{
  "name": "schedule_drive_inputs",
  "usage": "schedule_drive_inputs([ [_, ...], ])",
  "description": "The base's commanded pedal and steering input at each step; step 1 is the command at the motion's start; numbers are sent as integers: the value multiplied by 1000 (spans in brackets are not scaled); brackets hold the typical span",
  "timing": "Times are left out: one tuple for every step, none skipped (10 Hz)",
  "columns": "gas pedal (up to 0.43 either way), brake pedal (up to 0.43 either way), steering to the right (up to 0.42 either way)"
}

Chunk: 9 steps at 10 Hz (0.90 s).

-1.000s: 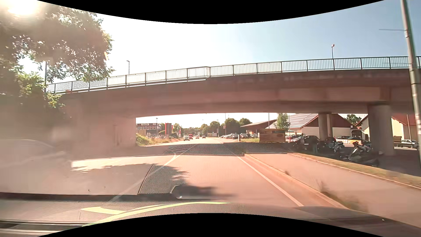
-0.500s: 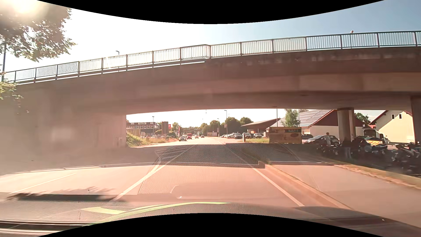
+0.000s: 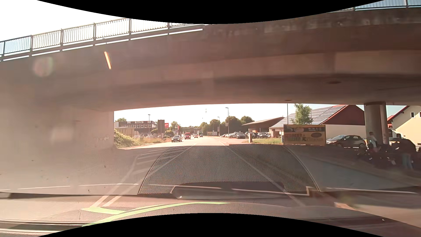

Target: Follow the waypoints while adhering to traffic rules and regulations

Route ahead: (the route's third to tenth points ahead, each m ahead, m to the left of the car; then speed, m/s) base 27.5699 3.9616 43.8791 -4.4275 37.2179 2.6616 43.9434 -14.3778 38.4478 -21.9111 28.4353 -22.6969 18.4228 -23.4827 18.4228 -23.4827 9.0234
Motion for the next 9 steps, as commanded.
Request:
schedule_drive_inputs([
  [0,49,-1],
  [0,55,-1],
  [0,67,-1],
  [0,67,0],
  [0,73,0],
  [0,67,0],
  [0,73,0],
  [0,79,0],
  [0,91,0],
])
